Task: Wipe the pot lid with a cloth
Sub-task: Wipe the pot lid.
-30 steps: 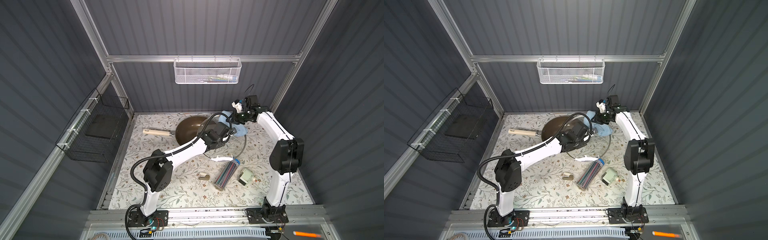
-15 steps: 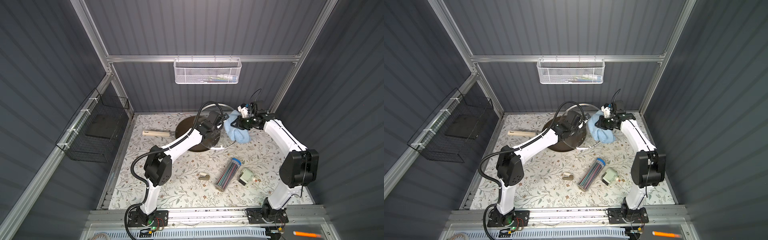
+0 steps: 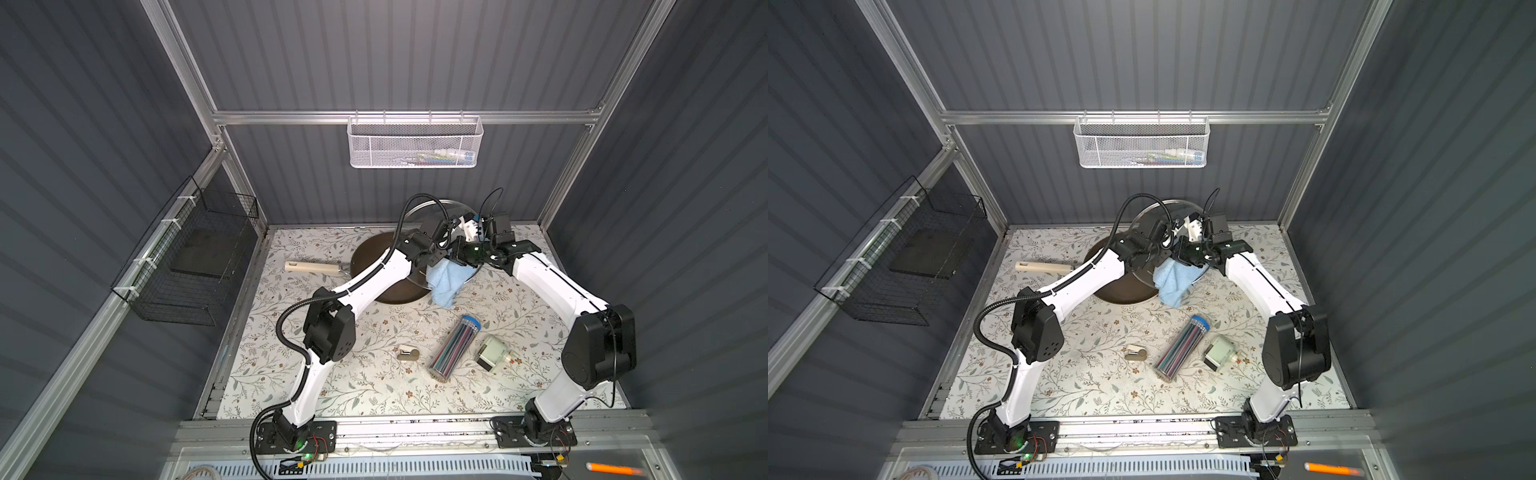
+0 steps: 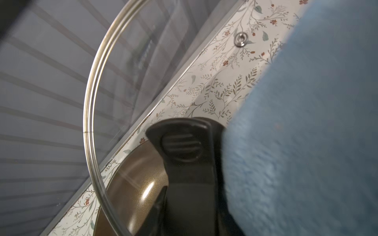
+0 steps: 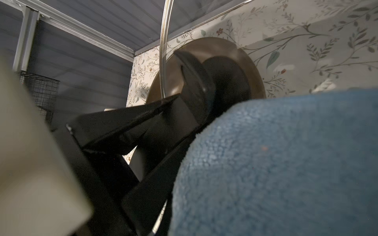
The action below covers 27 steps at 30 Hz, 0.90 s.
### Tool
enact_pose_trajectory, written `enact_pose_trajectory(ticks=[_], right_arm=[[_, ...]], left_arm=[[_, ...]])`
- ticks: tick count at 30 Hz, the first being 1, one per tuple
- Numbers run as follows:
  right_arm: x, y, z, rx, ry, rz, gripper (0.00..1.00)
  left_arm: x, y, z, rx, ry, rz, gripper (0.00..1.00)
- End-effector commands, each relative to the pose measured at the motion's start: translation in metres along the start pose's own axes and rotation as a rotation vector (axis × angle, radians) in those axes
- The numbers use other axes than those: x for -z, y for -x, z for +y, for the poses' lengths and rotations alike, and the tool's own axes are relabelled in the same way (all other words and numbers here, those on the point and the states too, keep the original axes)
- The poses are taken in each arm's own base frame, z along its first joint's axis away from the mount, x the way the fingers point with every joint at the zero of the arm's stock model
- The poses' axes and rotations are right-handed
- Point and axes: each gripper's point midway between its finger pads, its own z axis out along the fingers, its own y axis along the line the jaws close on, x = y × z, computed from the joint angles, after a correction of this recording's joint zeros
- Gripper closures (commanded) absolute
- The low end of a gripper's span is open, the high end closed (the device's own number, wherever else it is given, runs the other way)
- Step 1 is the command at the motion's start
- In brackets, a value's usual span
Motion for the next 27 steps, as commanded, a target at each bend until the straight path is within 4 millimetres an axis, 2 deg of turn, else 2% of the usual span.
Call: enact_pose_trajectory(ticks=[1, 8, 13, 16, 20, 23, 27], right_arm=[[-0.006, -0.006, 0.026, -0.030, 0.085, -0.025, 1.00], [-0.012, -0.015, 0.029, -0.140, 0.178, -0.077, 1.00], [-0.013, -0.011, 0.033, -0.183, 0.247, -0.137, 1.00], [-0.016, -0.006, 0.023, -0.148, 0.168, -0.136, 1.00], [-0.012, -0.001, 0.001, -0.114, 0.025, -0.145, 1.00], [-0.002, 0.003, -0.016, -0.096, -0.068, -0.162, 1.00], [0.021, 0.009, -0.042, -0.074, -0.190, -0.207, 1.00]], left_arm=[[0.039, 0.078, 0.032, 0.127, 0.062, -0.255, 1.00], [0.041, 0.081, 0.041, 0.187, 0.089, -0.269, 1.00], [0.044, 0.080, 0.044, 0.228, 0.085, -0.283, 1.00], [0.048, 0.080, 0.043, 0.232, 0.077, -0.288, 1.00], [0.055, 0.079, 0.048, 0.225, 0.094, -0.291, 1.00], [0.058, 0.077, 0.049, 0.210, 0.103, -0.289, 1.00], [0.061, 0.076, 0.048, 0.199, 0.095, -0.300, 1.00]])
